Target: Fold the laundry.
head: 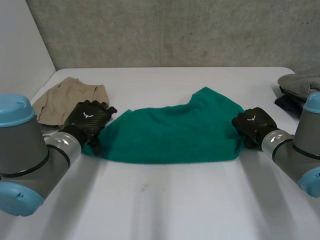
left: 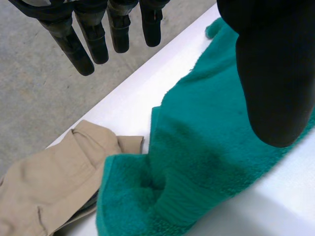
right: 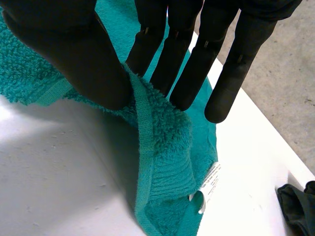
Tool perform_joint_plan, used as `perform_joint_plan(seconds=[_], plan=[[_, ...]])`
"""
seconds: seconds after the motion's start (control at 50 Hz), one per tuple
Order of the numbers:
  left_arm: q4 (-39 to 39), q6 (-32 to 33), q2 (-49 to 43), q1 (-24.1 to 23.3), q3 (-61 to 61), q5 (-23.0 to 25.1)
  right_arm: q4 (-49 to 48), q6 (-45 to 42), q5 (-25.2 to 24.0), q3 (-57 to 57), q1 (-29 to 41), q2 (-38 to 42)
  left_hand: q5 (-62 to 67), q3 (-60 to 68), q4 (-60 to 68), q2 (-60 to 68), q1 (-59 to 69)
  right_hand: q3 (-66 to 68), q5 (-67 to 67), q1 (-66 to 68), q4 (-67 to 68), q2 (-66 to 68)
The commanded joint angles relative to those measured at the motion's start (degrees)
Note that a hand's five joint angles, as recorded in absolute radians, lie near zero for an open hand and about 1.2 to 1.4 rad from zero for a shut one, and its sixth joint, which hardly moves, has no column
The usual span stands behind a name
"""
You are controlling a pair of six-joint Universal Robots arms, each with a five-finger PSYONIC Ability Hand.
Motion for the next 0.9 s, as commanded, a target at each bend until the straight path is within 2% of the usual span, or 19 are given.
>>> perform_joint_plan(seconds=[0.02, 0.1, 0.24, 0.32, 0.34, 0.4, 0.42, 0.56, 0.66, 0.74, 0.8, 0.9], plan=[[-0.2, 1.1, -3.5, 1.5, 2.0, 0.0, 0.4, 0.4, 0.0, -0.1, 0.2, 0.0, -2.8, -2.1, -1.4, -1.8, -1.2, 11.9, 13.4, 15.3, 11.6, 12.4], [-0.8, 4.2, -8.5, 2.7, 4.0, 0.5, 0.5, 0.4, 0.0, -0.1, 0.3, 0.1, -2.8, -2.1, -1.4, -1.8, -1.2, 11.9, 13.4, 15.3, 11.6, 12.4], [-2.8, 10.1, -14.1, 5.0, 7.2, 0.7, 0.5, 0.4, 0.4, -0.3, 0.4, 0.5, 7.0, 7.7, 8.3, 7.9, 8.5, 11.9, 13.4, 15.3, 11.6, 12.4], [-2.1, 10.1, -15.7, 5.5, 9.0, 1.1, 0.5, 0.4, 0.5, -0.3, 0.3, 0.4, 22.4, 23.2, 23.8, 23.4, 24.0, 11.9, 13.4, 15.3, 11.6, 12.4], [-1.7, 9.8, -15.9, 5.6, 9.5, 1.2, 0.5, 0.4, 0.5, -0.3, 0.3, 0.3, 36.8, 37.5, 38.2, 37.8, 38.4, 11.9, 13.4, 15.3, 11.6, 12.4], [-0.7, 9.5, -16.0, 5.5, 10.3, 1.7, 0.5, 0.7, 0.6, -0.2, 0.2, 0.0, 56.9, 57.6, 58.3, 57.9, 58.5, 11.9, 13.4, 15.3, 11.6, 12.4], [-0.1, 9.2, -16.0, 5.5, 10.8, 2.1, 0.6, 1.0, 0.8, -0.1, 0.2, -0.1, 67.1, 67.8, 68.5, 68.1, 68.7, 11.9, 13.4, 15.3, 11.6, 12.4], [-0.3, 6.5, -10.9, 4.9, 10.5, 2.0, 3.6, 2.1, 1.7, -0.3, 0.3, -2.7, 67.2, 67.9, 68.6, 68.2, 68.8, 11.9, 13.4, 15.3, 11.6, 12.4], [-0.5, -3.1, 4.8, 2.5, 8.4, 2.2, 9.2, 2.9, 1.4, -0.8, 0.3, -11.3, 67.2, 67.9, 68.6, 68.2, 68.8, 11.9, 13.4, 15.3, 11.6, 12.4], [-0.7, -10.3, 12.8, 1.1, 9.9, 3.4, 11.7, 5.3, 1.4, -3.0, -0.3, -17.2, 67.2, 67.9, 68.6, 68.2, 68.8, 11.9, 13.4, 15.3, 11.6, 12.4], [-1.0, -13.4, 11.5, 0.1, 13.7, 4.3, 12.9, 9.1, 1.4, -6.0, -0.7, -19.6, 67.2, 67.9, 68.6, 68.2, 68.8, 11.9, 13.4, 15.3, 11.6, 12.4], [-5.8, -13.0, 3.3, -0.8, 22.7, 2.5, 14.1, 13.7, 1.7, -11.3, 0.3, -18.5, 67.2, 67.9, 68.6, 68.2, 68.8, 11.9, 13.4, 15.3, 11.6, 12.4]])
